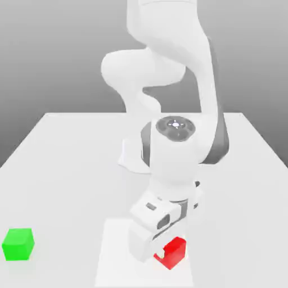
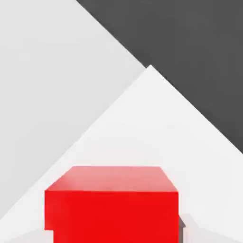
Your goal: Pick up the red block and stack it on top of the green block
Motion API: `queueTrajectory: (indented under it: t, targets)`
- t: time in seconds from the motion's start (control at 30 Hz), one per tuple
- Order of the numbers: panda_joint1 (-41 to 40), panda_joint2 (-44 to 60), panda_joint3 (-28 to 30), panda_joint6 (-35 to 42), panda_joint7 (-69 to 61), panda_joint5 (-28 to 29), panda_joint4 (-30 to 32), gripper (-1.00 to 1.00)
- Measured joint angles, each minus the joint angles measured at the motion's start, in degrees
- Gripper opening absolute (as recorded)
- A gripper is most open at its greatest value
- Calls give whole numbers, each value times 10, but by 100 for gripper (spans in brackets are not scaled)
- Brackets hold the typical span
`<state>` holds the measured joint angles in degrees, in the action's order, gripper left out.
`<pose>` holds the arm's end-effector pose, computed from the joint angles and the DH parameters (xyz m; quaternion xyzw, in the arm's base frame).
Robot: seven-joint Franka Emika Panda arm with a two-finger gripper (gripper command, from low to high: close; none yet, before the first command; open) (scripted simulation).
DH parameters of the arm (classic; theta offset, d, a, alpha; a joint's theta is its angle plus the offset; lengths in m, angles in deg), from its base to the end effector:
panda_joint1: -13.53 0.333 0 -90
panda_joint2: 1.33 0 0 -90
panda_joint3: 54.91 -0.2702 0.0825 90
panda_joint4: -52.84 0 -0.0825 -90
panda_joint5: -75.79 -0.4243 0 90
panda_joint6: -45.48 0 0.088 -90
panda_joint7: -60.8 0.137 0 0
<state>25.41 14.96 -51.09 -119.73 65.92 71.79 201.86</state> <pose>0.4271 0.0526 0.0429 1.0000 -0.0068 -0.0002 0.0005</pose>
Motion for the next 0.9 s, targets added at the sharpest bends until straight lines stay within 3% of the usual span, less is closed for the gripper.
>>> queueTrajectory:
  t: [0.2, 0.83, 0.9]
  targets:
    - [-10, -93, 18, 85, -9, 23, 8, -100]
    - [-255, -73, 160, 175, -481, -17, -95, -100]
    - [-271, -46, 156, 155, -513, -38, -101, -100]
